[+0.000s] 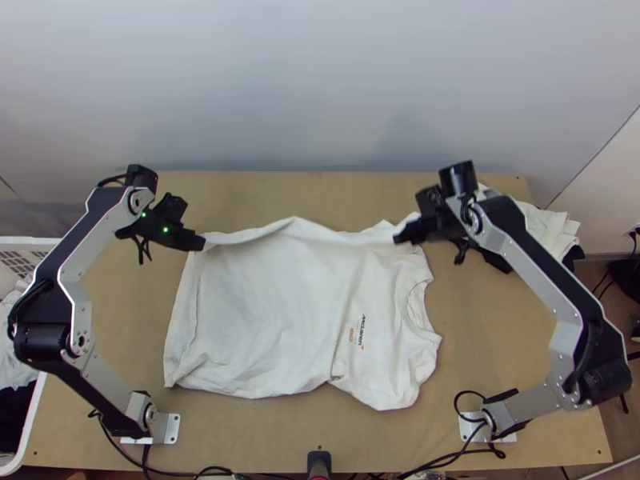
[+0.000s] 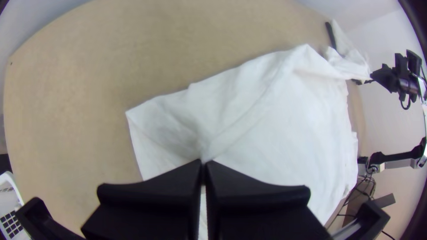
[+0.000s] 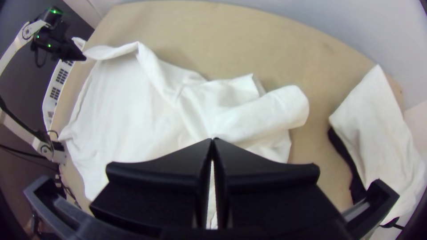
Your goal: Fold the t-shirt
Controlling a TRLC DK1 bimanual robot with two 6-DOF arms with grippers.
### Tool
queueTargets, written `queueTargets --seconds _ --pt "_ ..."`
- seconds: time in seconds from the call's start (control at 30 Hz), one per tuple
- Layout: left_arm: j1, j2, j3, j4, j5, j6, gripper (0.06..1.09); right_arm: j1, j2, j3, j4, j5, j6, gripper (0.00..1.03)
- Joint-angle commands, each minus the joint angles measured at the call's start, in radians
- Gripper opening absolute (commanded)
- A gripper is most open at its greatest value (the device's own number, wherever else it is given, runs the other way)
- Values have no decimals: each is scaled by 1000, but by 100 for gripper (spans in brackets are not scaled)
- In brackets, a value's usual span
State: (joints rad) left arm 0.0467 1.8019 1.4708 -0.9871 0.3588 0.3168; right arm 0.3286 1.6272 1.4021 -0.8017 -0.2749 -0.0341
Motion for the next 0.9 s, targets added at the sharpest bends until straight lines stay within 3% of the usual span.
queueTargets --seconds 0.0,0.43,0.67,0.7,0.77,0.83,0.87 --pt "5 -56 -90 -10 0 45 10 24 -96 -170 -51 -10 -36 3" --pt "67 -49 -133 -10 -20 74 10 -37 -102 -339 -53 -9 -99 3" --pt "28 -39 -173 19 -26 76 12 -42 -75 -394 18 -9 -98 3" --pt "27 -33 -175 22 -27 76 22 -42 -69 -390 22 -9 -98 6" --pt "28 -27 -178 28 -27 74 51 -42 -63 -376 22 -9 -95 27" --pt "32 -27 -182 38 -29 71 101 -39 -64 -364 21 -9 -96 57" --pt "35 -29 -181 39 -29 70 105 -37 -66 -357 16 -7 -98 68"
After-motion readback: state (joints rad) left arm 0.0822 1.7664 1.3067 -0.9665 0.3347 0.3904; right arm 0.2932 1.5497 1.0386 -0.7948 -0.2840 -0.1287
